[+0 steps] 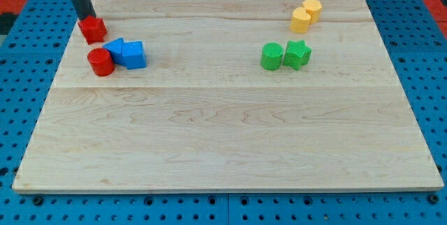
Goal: Push green blocks to the right side of the blue cube
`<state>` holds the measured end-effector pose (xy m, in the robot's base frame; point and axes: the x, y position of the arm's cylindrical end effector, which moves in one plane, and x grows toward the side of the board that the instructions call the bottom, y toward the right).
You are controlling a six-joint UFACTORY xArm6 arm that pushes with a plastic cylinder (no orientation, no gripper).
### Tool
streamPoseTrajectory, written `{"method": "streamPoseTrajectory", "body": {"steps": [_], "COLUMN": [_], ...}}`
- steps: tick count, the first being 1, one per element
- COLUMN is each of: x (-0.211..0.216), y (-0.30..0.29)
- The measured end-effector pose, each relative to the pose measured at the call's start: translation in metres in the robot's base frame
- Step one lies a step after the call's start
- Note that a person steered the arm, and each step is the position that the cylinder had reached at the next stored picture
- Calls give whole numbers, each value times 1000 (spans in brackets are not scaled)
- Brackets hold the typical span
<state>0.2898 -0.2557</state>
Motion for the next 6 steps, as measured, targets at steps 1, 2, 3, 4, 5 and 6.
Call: {"method": "streamPoseTrajectory", "body": {"steps": [1, 2, 3, 4, 5, 6], "x": [31, 9, -12, -8, 43, 75], "y": [4, 56, 165, 290, 347, 416]}}
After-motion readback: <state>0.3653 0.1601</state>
